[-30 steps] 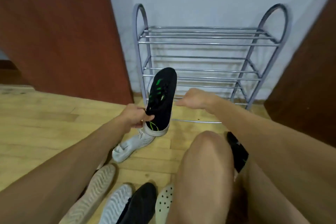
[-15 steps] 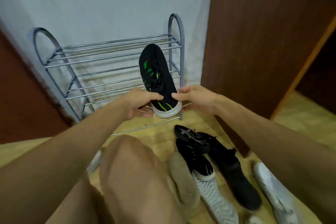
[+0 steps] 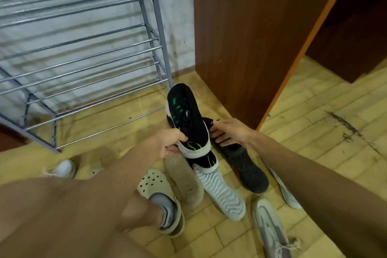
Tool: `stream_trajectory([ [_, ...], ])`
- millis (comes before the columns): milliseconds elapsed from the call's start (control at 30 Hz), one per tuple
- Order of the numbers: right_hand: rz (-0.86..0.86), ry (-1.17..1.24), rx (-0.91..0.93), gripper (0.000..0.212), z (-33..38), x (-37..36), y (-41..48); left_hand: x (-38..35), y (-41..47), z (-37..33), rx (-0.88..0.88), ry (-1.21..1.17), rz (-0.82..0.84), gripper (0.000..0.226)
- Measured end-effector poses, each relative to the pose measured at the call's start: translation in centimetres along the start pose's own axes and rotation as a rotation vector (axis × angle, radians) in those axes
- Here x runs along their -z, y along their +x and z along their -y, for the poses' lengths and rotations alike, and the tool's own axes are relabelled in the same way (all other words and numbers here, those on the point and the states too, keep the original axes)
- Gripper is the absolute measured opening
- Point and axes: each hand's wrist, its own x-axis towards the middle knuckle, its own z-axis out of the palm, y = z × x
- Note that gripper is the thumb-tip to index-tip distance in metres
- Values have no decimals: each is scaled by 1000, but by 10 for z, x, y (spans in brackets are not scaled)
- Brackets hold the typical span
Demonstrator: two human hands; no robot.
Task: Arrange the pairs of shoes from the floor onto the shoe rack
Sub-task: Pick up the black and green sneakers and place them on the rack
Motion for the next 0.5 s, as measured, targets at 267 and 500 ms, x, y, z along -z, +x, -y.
stream_trajectory([
  [267,-122,-565,-306,43,-88,-34,80,14,46,13,70,22,50,24],
  [500,-146,-450,-354,57,-97,-73,121,49,76,52,149,89,-31,28],
])
